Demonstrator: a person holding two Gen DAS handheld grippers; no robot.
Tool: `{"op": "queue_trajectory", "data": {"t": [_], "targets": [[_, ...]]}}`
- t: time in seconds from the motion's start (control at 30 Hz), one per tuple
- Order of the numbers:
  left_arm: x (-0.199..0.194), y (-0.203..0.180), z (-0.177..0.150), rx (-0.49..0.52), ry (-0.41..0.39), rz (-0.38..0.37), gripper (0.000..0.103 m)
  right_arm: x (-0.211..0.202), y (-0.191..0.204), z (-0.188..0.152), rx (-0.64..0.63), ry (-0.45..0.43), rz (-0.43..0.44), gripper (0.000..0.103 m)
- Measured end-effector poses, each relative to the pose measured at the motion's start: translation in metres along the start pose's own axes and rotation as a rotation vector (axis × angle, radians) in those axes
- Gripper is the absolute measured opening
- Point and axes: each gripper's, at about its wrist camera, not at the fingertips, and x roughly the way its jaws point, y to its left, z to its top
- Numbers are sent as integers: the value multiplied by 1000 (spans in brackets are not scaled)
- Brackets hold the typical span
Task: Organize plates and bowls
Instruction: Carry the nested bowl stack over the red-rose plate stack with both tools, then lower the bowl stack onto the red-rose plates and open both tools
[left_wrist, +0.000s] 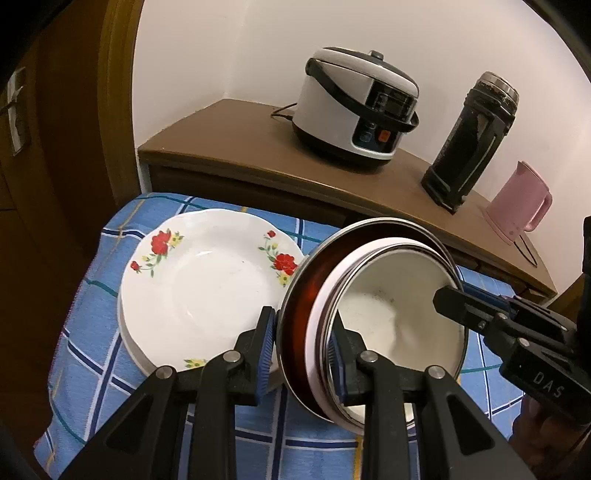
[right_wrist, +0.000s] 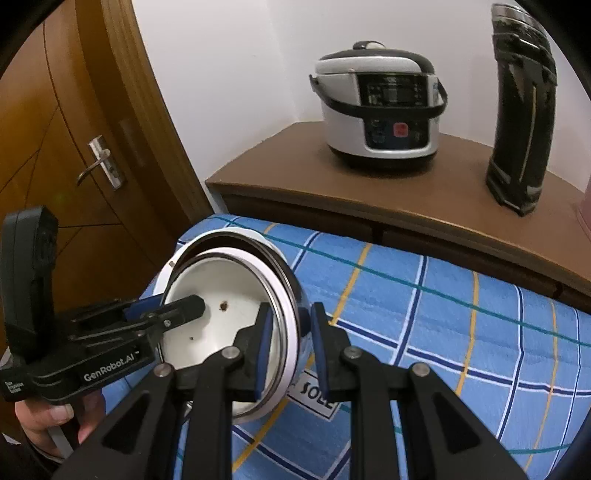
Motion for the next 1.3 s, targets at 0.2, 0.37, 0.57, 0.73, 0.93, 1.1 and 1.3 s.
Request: {"op": "queue_trajectory", "data": {"t": [0.2,0.37,0.57,0.73,0.93,1.1,1.3], "targets": [[-2,8,4,-9,-10,19,29,5,8,8,-20,1,12,21],[-6,16,8,-12,-21,37,29,14,16,15,-38,7,18,21],[-6,26,11,-12,-26,60,29,28,23,20,-55,25,19,21],[-3,35,14,-20,-21,77,29,36,30,25,-70,30,23,21],[-1,42,17,-23,-20,94,29,48,34,30,-81,44,24,21],[2,47,20,-22,-17,110,29,57,38,34,-91,55,23,21],[6,54,24,-34,-3,115,29,64,42,39,-104,64,20,21]]}}
